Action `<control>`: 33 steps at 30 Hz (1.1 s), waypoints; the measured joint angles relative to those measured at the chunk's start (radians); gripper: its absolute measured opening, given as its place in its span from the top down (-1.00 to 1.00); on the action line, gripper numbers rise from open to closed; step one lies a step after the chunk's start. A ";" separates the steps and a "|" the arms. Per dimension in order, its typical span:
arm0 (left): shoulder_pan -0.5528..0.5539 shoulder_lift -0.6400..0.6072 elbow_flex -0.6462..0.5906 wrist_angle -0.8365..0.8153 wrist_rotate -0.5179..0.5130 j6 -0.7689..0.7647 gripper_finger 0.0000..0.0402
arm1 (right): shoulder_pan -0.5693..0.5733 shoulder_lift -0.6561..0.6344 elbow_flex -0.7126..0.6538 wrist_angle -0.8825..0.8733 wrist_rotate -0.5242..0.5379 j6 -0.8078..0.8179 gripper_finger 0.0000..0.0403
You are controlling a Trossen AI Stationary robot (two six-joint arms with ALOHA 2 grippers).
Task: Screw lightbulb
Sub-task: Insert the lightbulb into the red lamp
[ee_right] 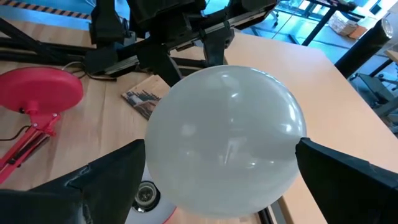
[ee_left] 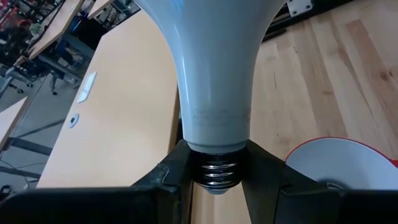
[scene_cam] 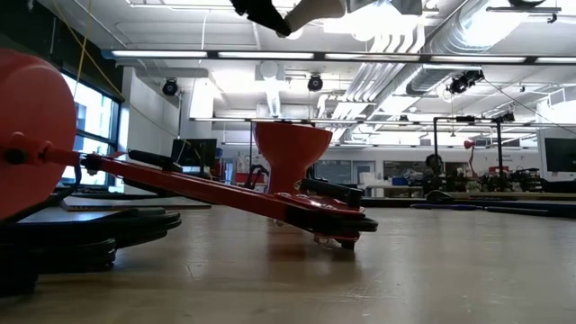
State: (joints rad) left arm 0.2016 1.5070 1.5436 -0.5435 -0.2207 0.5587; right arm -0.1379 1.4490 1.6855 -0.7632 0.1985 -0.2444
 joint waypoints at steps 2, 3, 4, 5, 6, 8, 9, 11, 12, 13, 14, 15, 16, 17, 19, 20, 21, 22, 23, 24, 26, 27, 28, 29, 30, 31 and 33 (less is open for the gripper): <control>0.000 0.000 0.000 -0.001 0.000 0.001 0.55 | 0.000 0.007 0.000 0.009 -0.002 -0.001 -0.98; 0.000 0.000 0.000 -0.005 0.001 0.001 0.55 | 0.000 0.010 0.000 0.016 -0.006 -0.003 -0.98; 0.000 0.000 0.000 -0.010 0.006 0.001 0.55 | 0.000 0.012 0.000 0.019 -0.010 -0.002 -0.98; 0.000 0.000 0.000 -0.013 0.012 0.001 0.55 | 0.000 0.015 0.000 0.023 -0.014 0.000 -0.98; 0.000 0.000 0.000 -0.015 0.013 -0.002 0.55 | 0.000 0.019 0.000 0.029 -0.017 -0.001 -0.98; -0.002 0.000 0.000 -0.020 0.012 -0.005 0.55 | 0.000 0.020 0.000 0.032 -0.026 0.000 -0.98; -0.003 0.000 0.000 -0.021 0.012 -0.005 0.55 | 0.000 0.024 0.000 0.033 -0.032 -0.001 -0.98; -0.003 -0.002 0.000 -0.028 0.013 -0.002 0.55 | -0.001 0.025 0.001 0.036 -0.040 -0.001 -0.98; -0.003 -0.003 0.000 -0.034 0.015 0.004 0.55 | -0.001 0.027 0.001 0.036 -0.047 0.000 -0.98; -0.003 -0.004 0.000 -0.041 0.020 0.011 0.55 | -0.001 0.030 0.001 0.036 -0.055 0.001 -0.98; -0.004 -0.004 0.000 -0.048 0.027 0.021 0.55 | -0.001 0.031 0.001 0.036 -0.067 0.004 -0.98; -0.005 -0.004 0.000 -0.055 0.033 0.033 0.55 | -0.001 0.031 0.001 0.037 -0.081 0.012 -0.98; -0.006 -0.004 0.000 -0.059 0.040 0.044 0.55 | 0.000 0.033 0.000 0.038 -0.101 0.023 -0.98; -0.008 -0.004 0.000 -0.063 0.047 0.054 0.55 | 0.000 0.036 0.001 0.040 -0.121 0.026 -0.98; -0.009 -0.004 0.000 -0.069 0.051 0.063 0.55 | 0.000 0.038 0.000 0.043 -0.128 0.024 -0.98; -0.009 -0.004 0.000 -0.070 0.052 0.062 0.55 | 0.000 0.038 0.000 0.043 -0.131 0.024 -0.98; -0.009 -0.004 0.000 -0.072 0.052 0.054 0.55 | 0.000 0.039 0.000 0.043 -0.141 0.028 -0.98; -0.009 -0.004 0.000 -0.073 0.052 0.047 0.55 | -0.001 0.039 0.000 0.042 -0.149 0.034 -0.98; -0.009 -0.004 0.000 -0.074 0.052 0.042 0.55 | -0.001 0.039 0.000 0.041 -0.151 0.041 -0.98; -0.009 -0.004 0.000 -0.074 0.051 0.034 0.55 | -0.001 0.039 0.000 0.041 -0.152 0.046 -0.98; -0.008 -0.004 0.000 -0.074 0.038 0.008 0.55 | 0.000 0.039 0.000 0.041 -0.154 0.044 -0.98; -0.003 -0.003 0.000 -0.074 0.034 -0.006 0.55 | 0.000 0.039 0.000 0.041 -0.154 0.038 -0.98; 0.001 -0.003 0.000 -0.074 0.032 -0.020 0.55 | -0.001 0.039 0.000 0.042 -0.154 0.031 -0.98; 0.005 -0.003 0.000 -0.074 0.031 -0.036 0.55 | -0.001 0.040 0.000 0.042 -0.150 0.026 -0.98; 0.010 -0.003 0.000 -0.074 0.030 -0.052 0.55 | -0.001 0.040 0.000 0.046 -0.145 0.025 -0.98; 0.012 -0.003 0.000 -0.074 0.028 -0.069 0.55 | -0.001 0.040 0.002 0.046 -0.136 0.025 -0.98; 0.016 -0.003 0.000 -0.078 0.026 -0.097 0.55 | -0.001 0.041 0.013 0.036 -0.130 0.029 -0.98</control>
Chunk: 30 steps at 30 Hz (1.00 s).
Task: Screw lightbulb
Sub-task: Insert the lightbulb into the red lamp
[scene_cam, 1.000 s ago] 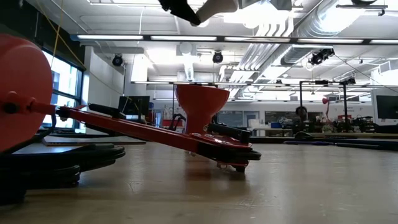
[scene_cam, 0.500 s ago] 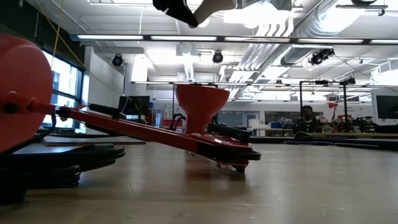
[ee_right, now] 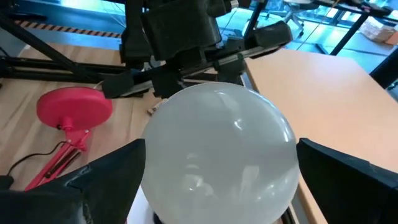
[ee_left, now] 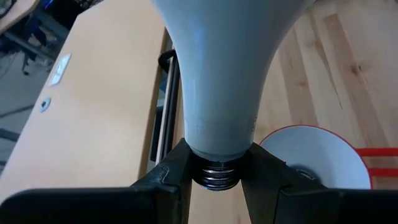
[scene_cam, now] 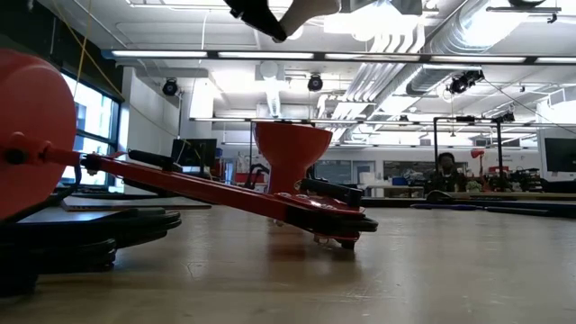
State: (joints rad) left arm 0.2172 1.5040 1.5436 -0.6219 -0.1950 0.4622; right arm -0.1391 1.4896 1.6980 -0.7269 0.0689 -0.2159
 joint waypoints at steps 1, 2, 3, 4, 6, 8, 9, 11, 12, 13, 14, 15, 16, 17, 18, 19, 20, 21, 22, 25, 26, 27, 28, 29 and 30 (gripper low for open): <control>0.000 -0.001 0.000 -0.001 -0.003 -0.010 0.55 | 0.000 0.001 0.004 -0.001 0.001 -0.002 -0.98; 0.000 -0.001 0.000 0.000 -0.006 -0.019 0.55 | 0.000 0.001 0.007 -0.001 0.001 -0.006 -0.98; 0.000 -0.002 0.000 0.004 -0.007 -0.028 0.55 | -0.001 0.001 0.008 -0.002 0.000 -0.007 -0.98; 0.001 -0.002 0.000 0.008 -0.007 -0.042 0.55 | -0.002 0.001 0.009 -0.007 -0.003 -0.002 -0.98; 0.001 -0.002 0.000 0.011 -0.003 -0.074 0.55 | -0.010 0.001 0.010 -0.030 -0.009 0.022 -0.98; 0.002 -0.002 0.000 0.009 0.010 -0.089 0.55 | -0.015 0.001 0.010 -0.059 -0.009 0.031 -0.98; 0.000 -0.002 0.000 0.006 0.009 -0.087 0.55 | -0.017 0.001 0.009 -0.065 -0.010 0.028 -0.98; -0.007 -0.003 0.000 -0.003 0.001 -0.072 0.55 | -0.021 0.001 0.009 -0.063 -0.019 0.027 -0.98; -0.009 -0.003 0.000 -0.007 -0.002 -0.066 0.55 | -0.024 0.001 0.009 -0.058 -0.028 0.031 -0.98; -0.009 -0.004 0.000 -0.011 -0.002 -0.065 0.55 | -0.026 0.001 0.009 -0.055 -0.041 0.037 -0.98; -0.009 -0.004 0.000 -0.013 -0.001 -0.066 0.55 | -0.027 0.001 0.009 -0.055 -0.049 0.040 -0.98; -0.009 -0.004 0.000 -0.015 0.002 -0.066 0.55 | -0.027 0.001 0.009 -0.055 -0.054 0.039 -0.98; -0.009 -0.004 0.000 -0.015 0.003 -0.063 0.55 | -0.027 0.003 0.009 -0.054 -0.055 0.034 -0.98; -0.009 -0.004 0.000 -0.020 0.003 -0.057 0.55 | -0.027 0.007 0.009 -0.050 -0.055 0.034 -0.98; -0.009 -0.005 0.000 -0.026 0.003 -0.050 0.55 | -0.027 0.010 0.009 -0.046 -0.060 0.035 -0.98; -0.009 -0.005 0.000 -0.032 0.003 -0.049 0.55 | -0.027 0.013 0.009 -0.043 -0.063 0.035 -0.98; -0.009 -0.005 0.000 -0.038 0.003 -0.050 0.55 | -0.027 0.017 0.009 -0.041 -0.064 0.034 -0.98; -0.009 -0.005 0.000 -0.043 0.003 -0.052 0.55 | -0.027 0.020 0.009 -0.038 -0.064 0.034 -0.98; -0.009 -0.005 0.000 -0.051 0.003 -0.054 0.55 | -0.027 0.024 0.009 -0.036 -0.065 0.034 -0.98; -0.009 -0.005 0.000 -0.074 0.002 -0.060 0.55 | -0.027 0.029 0.007 -0.037 -0.058 0.030 -0.98; -0.009 -0.005 0.000 -0.073 0.002 -0.059 0.55 | -0.026 0.029 0.007 -0.036 -0.046 0.024 -0.98; -0.008 -0.005 0.000 -0.068 0.002 -0.058 0.55 | -0.026 0.029 0.007 -0.033 -0.033 0.019 -0.98; -0.008 -0.005 0.000 -0.060 0.000 -0.056 0.55 | -0.025 0.027 0.008 -0.031 -0.023 0.017 -0.98; -0.007 -0.005 0.000 -0.052 0.000 -0.055 0.55 | -0.025 0.026 0.008 -0.030 -0.016 0.017 -0.98; -0.007 -0.005 0.000 -0.046 0.001 -0.052 0.55 | -0.025 0.025 0.008 -0.029 -0.015 0.017 -0.98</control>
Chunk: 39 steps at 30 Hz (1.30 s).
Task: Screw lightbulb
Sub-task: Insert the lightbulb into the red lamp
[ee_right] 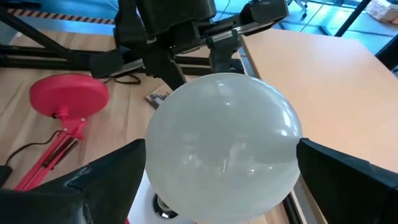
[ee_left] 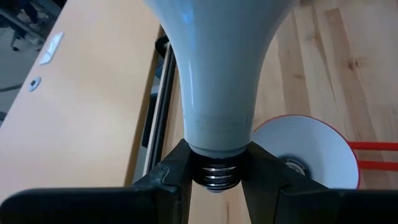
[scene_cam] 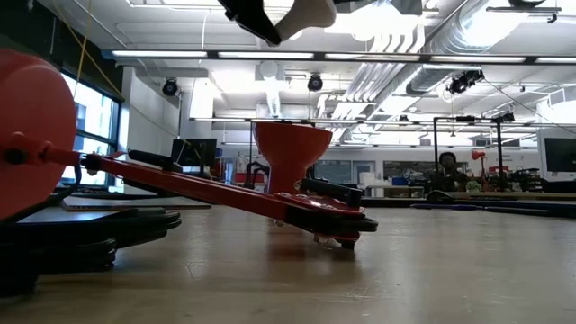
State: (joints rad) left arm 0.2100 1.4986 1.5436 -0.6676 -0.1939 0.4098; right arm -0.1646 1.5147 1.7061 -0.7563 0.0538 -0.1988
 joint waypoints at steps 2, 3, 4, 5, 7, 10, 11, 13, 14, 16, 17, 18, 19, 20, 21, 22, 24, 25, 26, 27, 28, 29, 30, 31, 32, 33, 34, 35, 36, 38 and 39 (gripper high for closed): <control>0.000 0.000 0.000 0.000 0.013 0.004 0.55 | -0.003 -0.001 0.000 0.001 0.004 0.011 -0.98; 0.002 -0.004 0.000 -0.001 0.019 0.003 0.55 | -0.003 -0.005 0.000 0.002 0.006 0.016 -0.98; 0.008 -0.008 0.000 0.000 0.025 -0.003 0.55 | -0.003 -0.007 -0.001 0.004 0.006 0.021 -0.98; 0.013 -0.012 0.000 0.008 0.033 -0.011 0.55 | -0.003 -0.015 -0.001 0.010 0.006 0.032 -0.98; 0.024 -0.027 0.000 0.043 0.062 -0.040 0.55 | -0.005 -0.035 -0.001 0.023 0.018 0.063 -0.98; 0.040 -0.056 -0.005 0.094 0.091 -0.082 0.55 | -0.019 -0.069 -0.001 0.027 0.032 0.086 -0.98; 0.044 -0.066 -0.005 0.101 0.094 -0.089 0.55 | -0.027 -0.081 -0.002 0.023 0.036 0.086 -0.98; 0.049 -0.074 -0.006 0.117 0.095 -0.096 0.55 | -0.042 -0.094 -0.005 0.016 0.042 0.087 -0.98; 0.053 -0.077 -0.006 0.133 0.092 -0.098 0.55 | -0.048 -0.102 -0.005 0.011 0.041 0.089 -0.98; 0.056 -0.083 -0.006 0.155 0.090 -0.100 0.55 | -0.060 -0.120 -0.006 0.001 0.041 0.090 -0.98; 0.059 -0.086 -0.006 0.158 0.088 -0.107 0.55 | -0.065 -0.129 -0.005 0.002 0.040 0.090 -0.98; 0.060 -0.087 -0.006 0.167 0.088 -0.113 0.55 | -0.069 -0.133 -0.005 -0.008 0.041 0.092 -0.98; 0.061 -0.087 -0.006 0.170 0.089 -0.116 0.55 | -0.071 -0.135 -0.004 -0.017 0.041 0.094 -0.98; 0.062 -0.085 -0.006 0.165 0.088 -0.118 0.55 | -0.072 -0.137 -0.004 -0.023 0.042 0.098 -0.98; 0.062 -0.084 -0.008 0.161 0.088 -0.122 0.55 | -0.074 -0.137 -0.004 -0.034 0.045 0.105 -0.98; 0.062 -0.084 -0.008 0.157 0.089 -0.126 0.55 | -0.076 -0.137 -0.004 -0.042 0.047 0.112 -0.98; 0.065 -0.084 -0.008 0.158 0.090 -0.140 0.55 | -0.077 -0.139 -0.004 -0.041 0.049 0.128 -0.98; 0.067 -0.084 -0.008 0.158 0.095 -0.145 0.55 | -0.079 -0.140 -0.004 -0.044 0.054 0.138 -0.98; 0.072 -0.084 -0.008 0.158 0.109 -0.148 0.55 | -0.082 -0.140 -0.004 -0.049 0.060 0.139 -0.98; 0.076 -0.083 -0.008 0.156 0.125 -0.155 0.55 | -0.083 -0.140 -0.004 -0.056 0.068 0.139 -0.98; 0.080 -0.083 -0.009 0.156 0.142 -0.162 0.55 | -0.084 -0.140 -0.004 -0.067 0.076 0.139 -0.98; 0.085 -0.083 -0.009 0.156 0.157 -0.169 0.55 | -0.084 -0.140 -0.004 -0.081 0.090 0.139 -0.98; 0.088 -0.083 -0.009 0.157 0.168 -0.175 0.55 | -0.084 -0.140 -0.003 -0.090 0.103 0.134 -0.98; 0.093 -0.083 -0.009 0.161 0.173 -0.181 0.55 | -0.084 -0.140 -0.003 -0.102 0.109 0.129 -0.98; 0.095 -0.083 -0.009 0.167 0.177 -0.186 0.55 | -0.084 -0.140 -0.002 -0.115 0.110 0.125 -0.98; 0.099 -0.082 -0.009 0.175 0.183 -0.195 0.55 | -0.084 -0.140 -0.002 -0.127 0.109 0.124 -0.98; 0.103 -0.082 -0.010 0.183 0.189 -0.201 0.55 | -0.084 -0.140 -0.002 -0.136 0.103 0.129 -0.98; 0.107 -0.082 -0.010 0.195 0.193 -0.208 0.55 | -0.084 -0.140 -0.002 -0.145 0.092 0.136 -0.98; 0.109 -0.081 -0.010 0.211 0.198 -0.214 0.55 | -0.084 -0.140 -0.002 -0.154 0.084 0.140 -0.98; 0.115 -0.081 -0.010 0.233 0.210 -0.233 0.55 | -0.084 -0.141 -0.002 -0.175 0.069 0.142 -0.98; 0.118 -0.081 -0.010 0.245 0.212 -0.245 0.55 | -0.084 -0.141 -0.002 -0.186 0.065 0.141 -0.98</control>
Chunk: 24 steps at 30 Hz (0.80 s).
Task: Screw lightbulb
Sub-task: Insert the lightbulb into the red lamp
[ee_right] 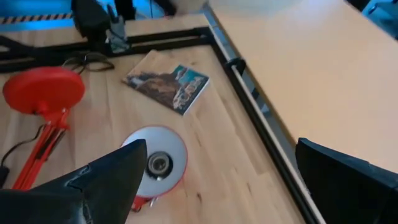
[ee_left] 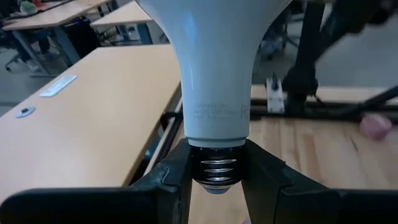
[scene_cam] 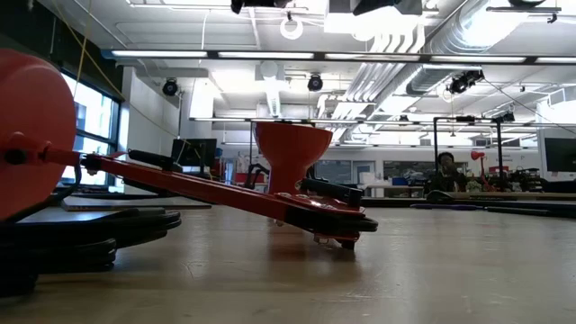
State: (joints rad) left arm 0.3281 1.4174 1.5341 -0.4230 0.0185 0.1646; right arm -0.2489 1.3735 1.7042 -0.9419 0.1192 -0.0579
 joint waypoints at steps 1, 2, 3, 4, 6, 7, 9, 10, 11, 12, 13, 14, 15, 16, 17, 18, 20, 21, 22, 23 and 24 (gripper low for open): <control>0.000 0.000 0.000 0.013 0.000 -0.010 0.55 | 0.000 0.000 0.000 -0.011 0.000 -0.001 -0.98; 0.001 0.001 0.000 0.024 0.000 -0.020 0.55 | 0.000 0.000 0.000 -0.021 -0.001 -0.001 -0.98; 0.002 0.001 0.000 0.035 0.000 -0.023 0.55 | 0.000 0.000 0.000 -0.027 -0.001 -0.002 -0.98; 0.005 0.001 0.000 0.044 0.002 -0.026 0.55 | 0.000 0.000 0.000 -0.030 -0.001 -0.003 -0.98; 0.007 0.001 0.000 0.060 0.002 -0.037 0.55 | 0.000 0.000 0.001 -0.037 -0.015 -0.007 -0.98; 0.007 0.001 0.000 0.063 0.002 -0.043 0.55 | 0.000 0.000 0.001 -0.040 -0.021 -0.008 -0.98; 0.007 0.001 -0.001 0.063 0.001 -0.051 0.55 | 0.000 0.000 0.001 -0.047 -0.023 -0.011 -0.98; 0.007 0.001 -0.001 0.063 0.002 -0.056 0.55 | 0.000 0.000 0.001 -0.051 -0.023 -0.014 -0.98; 0.007 0.001 -0.001 0.061 0.002 -0.060 0.55 | 0.000 0.000 0.001 -0.056 -0.023 -0.019 -0.98; 0.006 0.001 -0.001 0.059 0.002 -0.060 0.55 | 0.000 0.000 0.001 -0.060 -0.023 -0.022 -0.98; 0.006 0.001 -0.001 0.056 0.002 -0.060 0.55 | 0.000 0.000 0.001 -0.064 -0.023 -0.027 -0.98; 0.006 0.001 -0.001 0.055 0.002 -0.060 0.55 | 0.000 0.000 0.001 -0.066 -0.023 -0.028 -0.98; 0.005 0.001 -0.001 0.055 0.002 -0.060 0.55 | 0.000 0.000 0.001 -0.067 -0.023 -0.029 -0.98; 0.004 0.001 -0.001 0.055 0.002 -0.060 0.55 | 0.000 0.000 0.001 -0.072 -0.023 -0.029 -0.98; 0.004 0.001 -0.001 0.055 0.001 -0.060 0.55 | 0.000 0.000 0.001 -0.076 -0.023 -0.029 -0.98; 0.004 0.001 -0.001 0.055 0.001 -0.060 0.55 | 0.000 0.000 0.001 -0.080 -0.023 -0.029 -0.98; 0.004 0.001 -0.001 0.055 0.001 -0.060 0.55 | 0.000 0.000 0.001 -0.094 -0.024 -0.026 -0.98; 0.004 0.001 -0.001 0.055 0.002 -0.059 0.55 | 0.000 0.000 0.001 -0.099 -0.024 -0.023 -0.98; 0.004 0.001 -0.001 0.055 0.002 -0.057 0.55 | 0.000 0.000 0.001 -0.100 -0.024 -0.017 -0.98; 0.004 0.001 -0.001 0.055 0.001 -0.049 0.55 | 0.000 0.000 0.001 -0.099 -0.027 -0.010 -0.98; 0.004 0.001 -0.001 0.054 0.001 -0.036 0.55 | 0.000 0.000 0.001 -0.098 -0.035 -0.003 -0.98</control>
State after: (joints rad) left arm 0.3317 1.4185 1.5330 -0.3688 0.0193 0.1287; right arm -0.2489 1.3731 1.7054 -1.0398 0.0841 -0.0606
